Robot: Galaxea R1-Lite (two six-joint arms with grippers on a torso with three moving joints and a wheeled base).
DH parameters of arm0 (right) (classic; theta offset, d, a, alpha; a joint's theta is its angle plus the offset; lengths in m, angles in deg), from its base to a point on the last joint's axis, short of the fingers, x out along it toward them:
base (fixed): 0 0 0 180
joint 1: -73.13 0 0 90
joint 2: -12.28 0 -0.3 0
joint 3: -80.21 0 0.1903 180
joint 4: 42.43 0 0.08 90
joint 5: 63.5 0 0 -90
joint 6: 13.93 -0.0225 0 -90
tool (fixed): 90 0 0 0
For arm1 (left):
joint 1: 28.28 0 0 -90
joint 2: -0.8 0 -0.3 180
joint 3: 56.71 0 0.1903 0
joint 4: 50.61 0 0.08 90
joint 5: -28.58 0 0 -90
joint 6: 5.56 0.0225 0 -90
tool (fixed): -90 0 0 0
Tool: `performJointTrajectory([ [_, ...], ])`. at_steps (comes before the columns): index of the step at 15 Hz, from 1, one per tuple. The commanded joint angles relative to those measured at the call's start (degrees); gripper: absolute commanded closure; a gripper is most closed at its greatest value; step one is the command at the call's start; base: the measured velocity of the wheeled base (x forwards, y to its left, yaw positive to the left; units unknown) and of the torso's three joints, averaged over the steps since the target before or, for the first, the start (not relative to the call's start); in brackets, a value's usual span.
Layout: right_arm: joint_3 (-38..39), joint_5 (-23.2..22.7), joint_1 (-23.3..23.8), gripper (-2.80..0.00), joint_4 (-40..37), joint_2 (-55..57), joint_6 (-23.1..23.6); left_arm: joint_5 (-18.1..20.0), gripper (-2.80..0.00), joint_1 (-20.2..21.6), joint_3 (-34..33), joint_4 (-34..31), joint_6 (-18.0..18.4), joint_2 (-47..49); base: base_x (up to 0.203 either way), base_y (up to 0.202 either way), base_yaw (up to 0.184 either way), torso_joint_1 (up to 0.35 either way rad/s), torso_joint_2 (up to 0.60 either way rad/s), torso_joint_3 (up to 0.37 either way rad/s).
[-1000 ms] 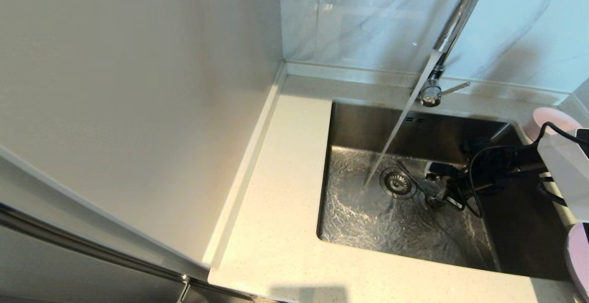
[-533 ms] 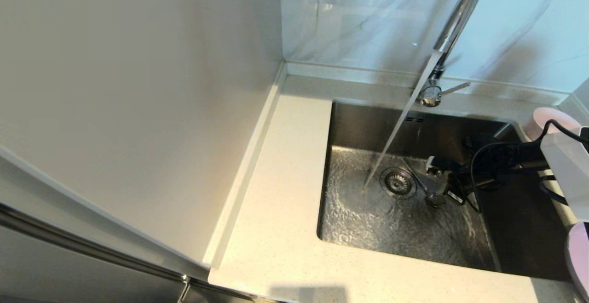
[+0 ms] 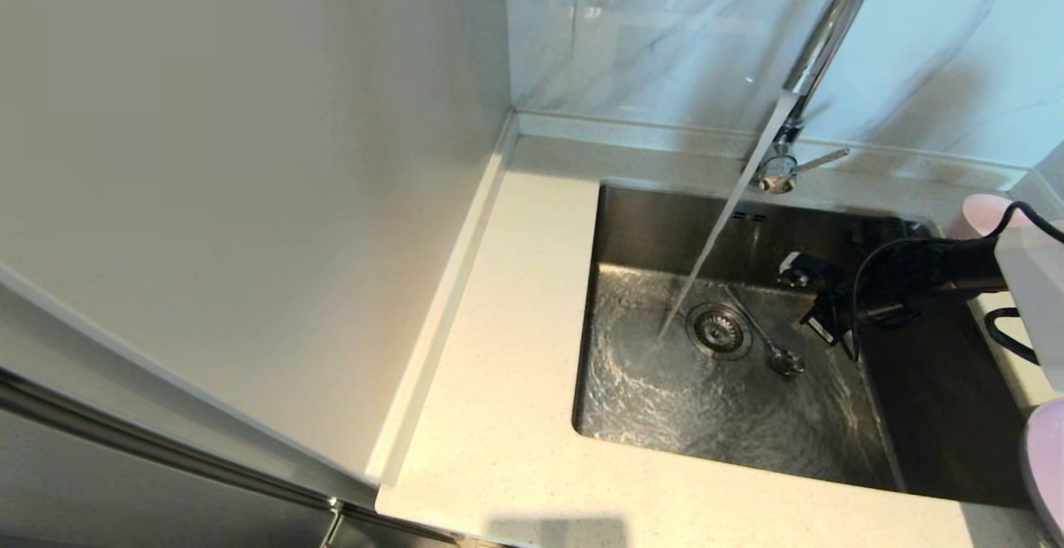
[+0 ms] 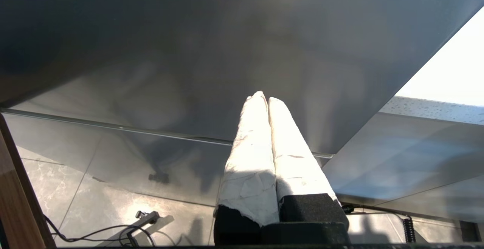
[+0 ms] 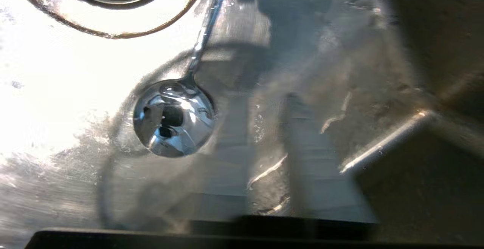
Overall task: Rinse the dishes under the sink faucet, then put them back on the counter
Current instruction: Pick up the spoon
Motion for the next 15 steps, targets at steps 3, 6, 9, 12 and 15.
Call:
performJointTrajectory([
  [3, -0.08, -0.06, -0.05, -2.80, -0.02, -0.64, -1.74, -0.01, 0.00, 0.00, 0.00, 0.00, 0.00, 0.00, 0.000, 0.000, 0.000, 0.000, 0.00, 0.000],
  [6, 0.18, 0.29, -0.05, -2.80, -0.02, 0.24, -1.92, -0.02, 0.00, 0.00, 0.00, 0.00, 0.00, 0.00, 0.000, 0.000, 0.000, 0.000, 0.00, 0.000],
  [9, 0.76, 1.79, -0.10, -2.80, -0.19, 0.42, -3.29, -0.03, 0.00, 0.00, 0.00, 0.00, 0.00, 0.00, 0.000, 0.000, 0.000, 0.000, 0.00, 0.000],
  [12, 1.23, 2.57, -1.06, -2.80, -0.19, 0.25, -5.61, -0.02, 0.00, 0.00, 0.00, 0.00, 0.00, 0.00, 0.000, 0.000, 0.000, 0.000, 0.00, 0.000],
  [15, 2.88, 3.88, -2.49, -2.80, -0.37, -1.00, -10.38, -0.03, 0.00, 0.00, 0.00, 0.00, 0.00, 0.00, 0.000, 0.000, 0.000, 0.000, 0.00, 0.000],
])
